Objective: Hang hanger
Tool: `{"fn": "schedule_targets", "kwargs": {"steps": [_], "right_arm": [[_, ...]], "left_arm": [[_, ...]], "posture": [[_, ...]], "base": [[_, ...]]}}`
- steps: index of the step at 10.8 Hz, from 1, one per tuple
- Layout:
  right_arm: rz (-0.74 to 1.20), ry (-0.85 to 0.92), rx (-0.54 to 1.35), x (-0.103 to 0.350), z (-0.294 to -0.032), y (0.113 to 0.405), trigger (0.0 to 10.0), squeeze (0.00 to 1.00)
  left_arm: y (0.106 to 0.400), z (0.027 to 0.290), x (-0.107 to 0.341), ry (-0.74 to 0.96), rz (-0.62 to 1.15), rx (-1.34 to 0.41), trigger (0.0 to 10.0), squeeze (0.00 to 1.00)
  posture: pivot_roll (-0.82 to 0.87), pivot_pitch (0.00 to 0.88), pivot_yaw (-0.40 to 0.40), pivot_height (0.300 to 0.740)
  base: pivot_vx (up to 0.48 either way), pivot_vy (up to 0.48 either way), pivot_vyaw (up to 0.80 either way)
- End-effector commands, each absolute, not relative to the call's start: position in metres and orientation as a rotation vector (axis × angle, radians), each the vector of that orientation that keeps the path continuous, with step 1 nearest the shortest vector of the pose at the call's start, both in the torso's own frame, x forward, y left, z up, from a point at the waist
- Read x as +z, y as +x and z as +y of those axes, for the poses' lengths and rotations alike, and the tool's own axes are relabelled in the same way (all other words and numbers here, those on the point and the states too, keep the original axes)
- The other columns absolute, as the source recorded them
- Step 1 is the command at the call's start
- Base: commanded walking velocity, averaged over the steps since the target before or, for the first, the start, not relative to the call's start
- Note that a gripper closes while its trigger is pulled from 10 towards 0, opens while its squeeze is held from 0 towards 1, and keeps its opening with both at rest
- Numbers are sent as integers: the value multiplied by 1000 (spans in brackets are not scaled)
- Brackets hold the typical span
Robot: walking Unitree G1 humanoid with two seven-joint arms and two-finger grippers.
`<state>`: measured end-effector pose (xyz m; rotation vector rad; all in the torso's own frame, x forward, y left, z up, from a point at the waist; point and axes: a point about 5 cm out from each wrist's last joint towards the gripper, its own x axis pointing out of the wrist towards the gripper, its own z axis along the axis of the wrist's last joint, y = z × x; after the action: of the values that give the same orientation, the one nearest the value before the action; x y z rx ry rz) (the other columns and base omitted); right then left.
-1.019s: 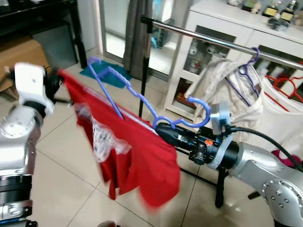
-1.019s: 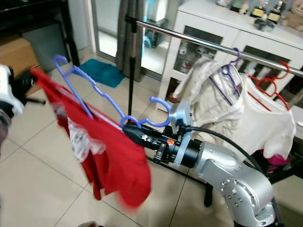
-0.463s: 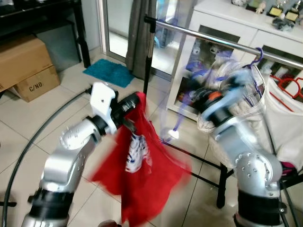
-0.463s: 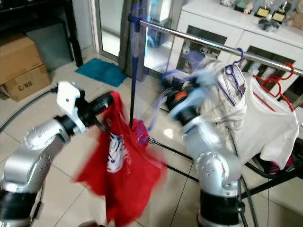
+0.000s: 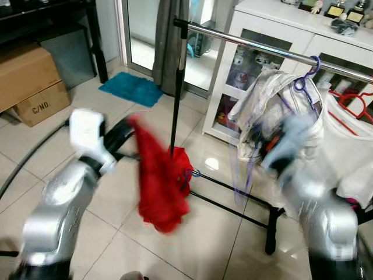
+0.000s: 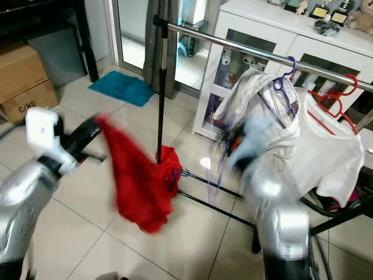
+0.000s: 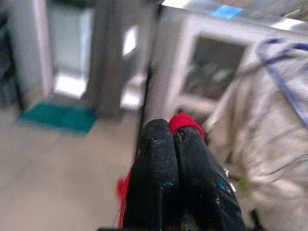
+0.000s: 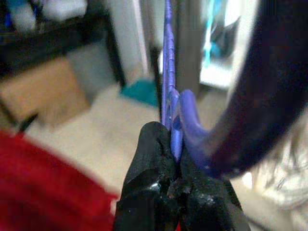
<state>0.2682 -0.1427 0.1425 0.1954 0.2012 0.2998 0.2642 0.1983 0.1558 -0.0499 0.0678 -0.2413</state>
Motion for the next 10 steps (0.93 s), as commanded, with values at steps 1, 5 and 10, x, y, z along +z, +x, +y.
{"fn": "schedule_targets", "kwargs": {"steps": [1,5,10], "right_arm": [[198,144,271,144,-145,264,10000,0],[183,98,115,134,-167,255,10000,0],[114,109,-52,135,-167,263,10000,0]], "left_arm": [[262,199,153,-95,82,-189,10000,0],[256,177,140,-48,136,-236,10000,0],[270,174,154,-73,-41,-24,10000,0]], "posture": [[-32,8,-99,740],[-62,19,-94,740],[-45,27,-87,740]], "base": [[0,0,-800],[0,0,-800],[0,0,-800]]}}
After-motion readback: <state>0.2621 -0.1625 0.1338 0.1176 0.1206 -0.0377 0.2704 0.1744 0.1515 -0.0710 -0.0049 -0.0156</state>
